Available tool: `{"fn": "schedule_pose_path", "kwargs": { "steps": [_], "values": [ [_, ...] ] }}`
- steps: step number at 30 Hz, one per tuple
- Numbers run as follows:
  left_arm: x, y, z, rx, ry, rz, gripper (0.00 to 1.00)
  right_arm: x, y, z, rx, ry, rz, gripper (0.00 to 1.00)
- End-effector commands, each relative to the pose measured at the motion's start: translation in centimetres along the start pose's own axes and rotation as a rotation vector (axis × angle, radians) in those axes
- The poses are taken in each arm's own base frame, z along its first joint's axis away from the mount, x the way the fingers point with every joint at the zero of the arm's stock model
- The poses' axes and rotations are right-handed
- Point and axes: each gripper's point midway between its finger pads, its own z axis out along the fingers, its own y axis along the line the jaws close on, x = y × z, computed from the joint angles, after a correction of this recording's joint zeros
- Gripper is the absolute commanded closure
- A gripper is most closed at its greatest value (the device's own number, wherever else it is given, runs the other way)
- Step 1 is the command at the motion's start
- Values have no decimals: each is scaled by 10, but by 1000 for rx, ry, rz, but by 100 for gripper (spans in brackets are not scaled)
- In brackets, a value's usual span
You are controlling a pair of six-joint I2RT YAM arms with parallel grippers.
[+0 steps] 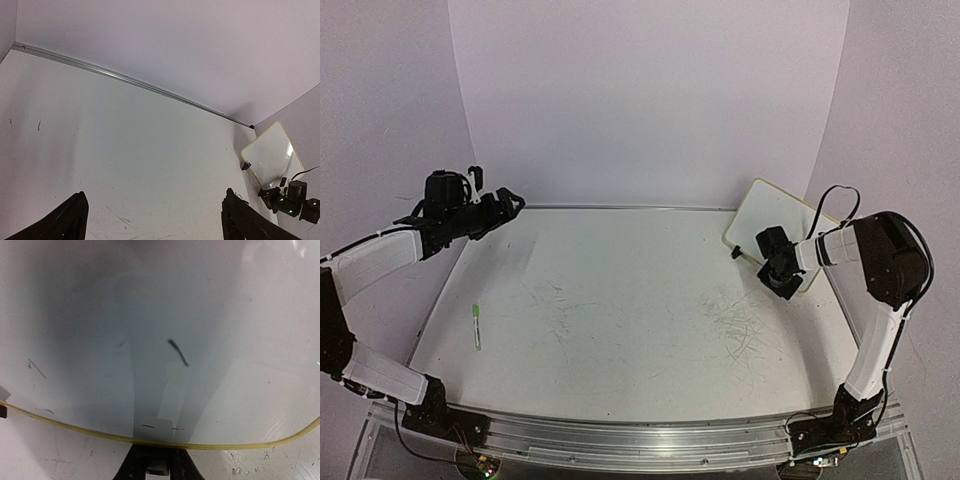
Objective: Write a sentence on the whiteboard
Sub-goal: Move the whiteboard to the corner of the board.
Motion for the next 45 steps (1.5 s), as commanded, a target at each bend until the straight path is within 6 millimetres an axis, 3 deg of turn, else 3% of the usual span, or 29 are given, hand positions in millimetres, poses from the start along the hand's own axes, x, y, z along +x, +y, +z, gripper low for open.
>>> {"fn": "schedule_pose_path", "kwargs": {
  "steps": [1, 3, 12, 20, 27, 32, 39, 45],
  "values": [
    [-22, -14, -11, 25, -73, 57, 6, -11, 12, -5, -31, -16, -6, 94],
    [-20, -13, -10, 23, -67, 55, 6, -9, 15, -10, -46, -14, -33, 100],
    [-8, -11, 3, 38, -18, 7, 6, 20, 30, -40, -146, 15, -187, 100],
    [6, -18, 15, 58, 25, -17, 6, 78, 66, -80, -451, 80, -483, 100],
    [12, -32, 23, 72, 42, -6, 6, 137, 74, -125, -609, 73, -740, 100],
    [16, -37, 29, 70, 50, -3, 6, 164, 67, -139, -674, 77, -842, 100],
    [25, -35, 33, 61, 71, 1, 6, 170, 67, -152, -717, 28, -875, 100],
    [35, -20, 32, -2, 84, 24, 5, 158, 65, -152, -684, -36, -843, 97]
  ]
}}
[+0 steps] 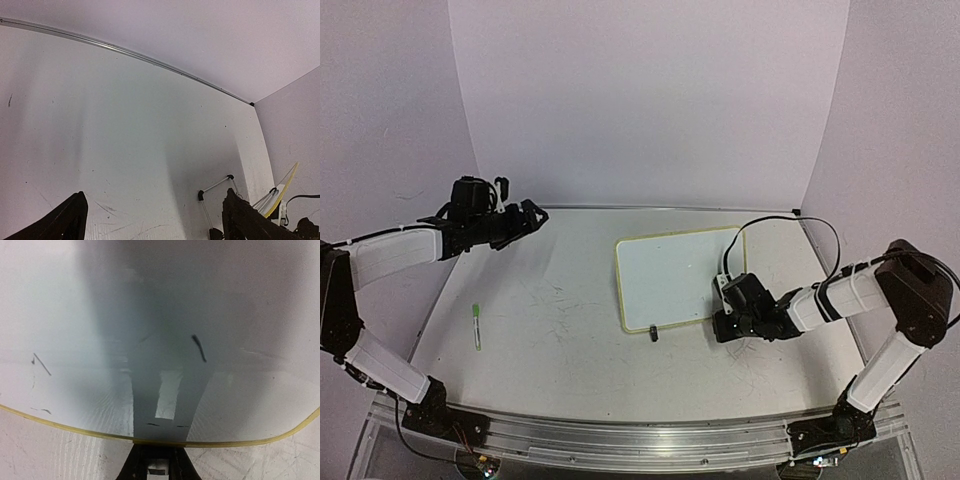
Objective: Write a sentence on the whiteboard
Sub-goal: Move the whiteboard to the corner of the board, then pick up the whiteboard marker from the corner of the board.
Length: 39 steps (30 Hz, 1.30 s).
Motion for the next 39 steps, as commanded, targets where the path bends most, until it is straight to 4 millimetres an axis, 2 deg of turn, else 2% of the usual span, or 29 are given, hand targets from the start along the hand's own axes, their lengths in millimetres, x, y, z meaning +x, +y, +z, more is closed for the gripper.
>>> {"fn": "schedule_pose_path", "kwargs": {
  "steps": [1, 4, 8, 13, 18, 19, 22, 24, 27, 32, 36, 39],
  "values": [
    [-10, 4, -4, -48, -40, 35, 5, -32, 5, -18, -3, -147, 15, 91],
    [-3, 20, -8, -127, -21, 45, 4, -36, 3, -23, 6, -171, 29, 74],
    [10, 48, -16, -265, 34, 53, 3, -39, 1, -30, 8, -194, 47, 59],
    [24, 102, -43, -533, 67, 41, 4, -48, 2, -47, -11, -244, 82, 51],
    [46, 159, -76, -781, 127, -38, 4, -56, 5, -67, -62, -295, 114, 43],
    [50, 168, -80, -816, 144, -51, 6, -57, 5, -71, -70, -302, 122, 43],
    [66, 194, -88, -905, 217, -75, 20, -59, 1, -85, -92, -351, 155, 40],
    [81, 213, -90, -946, 276, -96, 22, -61, -4, -96, -98, -395, 174, 34],
    [107, 241, -88, -982, 391, -140, 28, -67, -9, -112, -100, -454, 179, 32],
    [124, 253, -78, -976, 463, -144, 39, -72, -13, -136, -136, -528, 180, 33],
    [127, 252, -74, -955, 458, -143, 40, -76, -13, -151, -166, -570, 171, 34],
    [130, 252, -74, -949, 460, -147, 40, -80, -11, -154, -171, -578, 161, 34]
  ]
}}
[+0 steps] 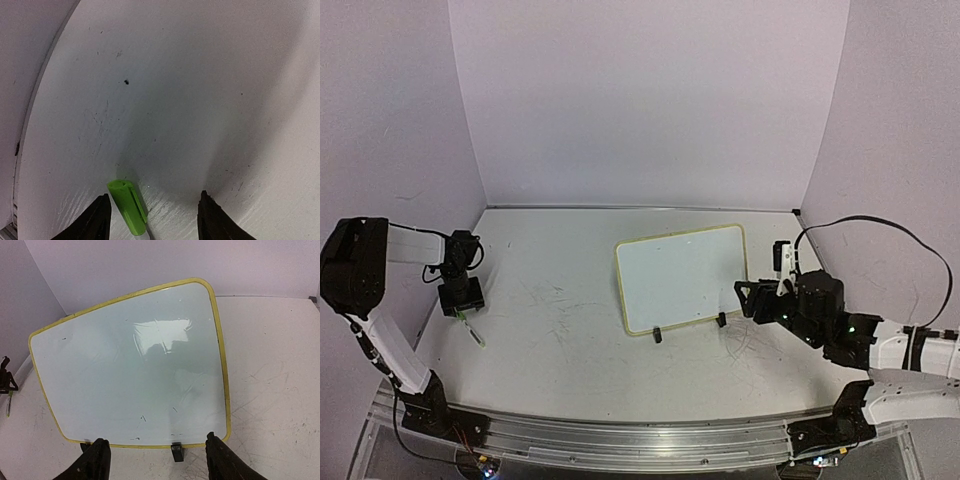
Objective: Write a sentence on the whiteboard
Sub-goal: Pick up the whiteboard marker from the corner of the board.
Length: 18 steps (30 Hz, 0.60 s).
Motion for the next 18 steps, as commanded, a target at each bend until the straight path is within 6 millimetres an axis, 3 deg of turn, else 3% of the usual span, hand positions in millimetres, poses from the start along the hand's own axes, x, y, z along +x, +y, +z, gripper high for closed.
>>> {"fn": "schedule_pose_path", "kwargs": {
  "steps": [1, 6, 11, 18],
  "values": [
    [3, -3, -1, 28, -2, 8, 40, -11, 6, -1, -23, -36, -19, 35],
    [13, -1, -3, 41, 13, -51, 45, -13, 13, 4, -38, -22, -21, 36],
    [15, 7, 0, 6, 1, -84, 61, -17, 14, 7, -28, -27, -17, 37],
    [12, 5, 0, 22, -23, -100, 76, -22, 11, 3, -14, -47, -8, 39]
  ]
}}
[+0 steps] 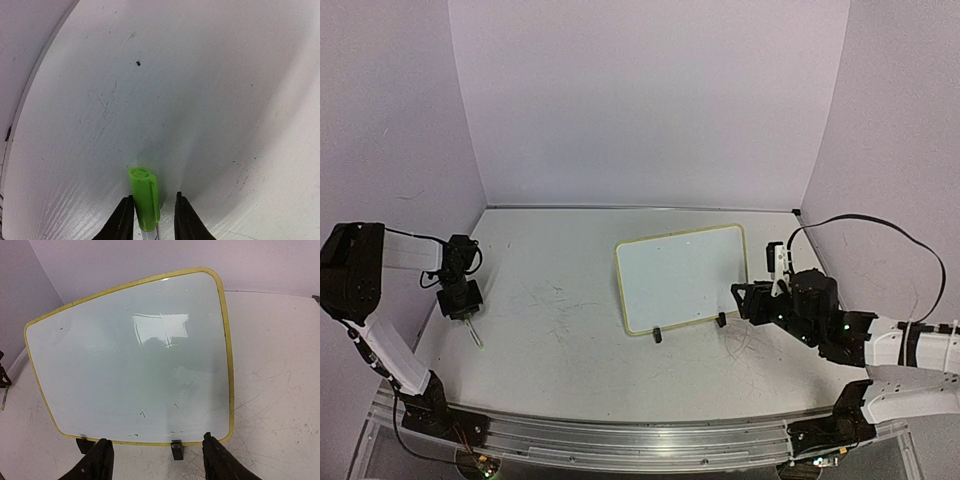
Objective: Write a sentence on the whiteboard
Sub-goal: Pick up the whiteboard marker from the corner of the board.
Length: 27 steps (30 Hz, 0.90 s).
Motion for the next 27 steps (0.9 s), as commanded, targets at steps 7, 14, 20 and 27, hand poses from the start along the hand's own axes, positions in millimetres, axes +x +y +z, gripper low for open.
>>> {"fn": "schedule_pose_path", "kwargs": {
  "steps": [7, 14, 20, 27],
  "values": [
    [-2, -4, -5, 38, -29, -19, 92, -32, 6, -6, -1, -89, 28, 38],
    [-26, -45, -48, 274, -78, -34, 100, -44, -14, -6, 137, -129, -46, 20],
    [-53, -144, -165, 779, -202, -2, 100, -70, 6, -7, 80, -135, -70, 4],
    [-42, -256, -322, 1340, -340, 38, 100, -102, 107, 24, -308, -73, -20, 4]
  ]
}}
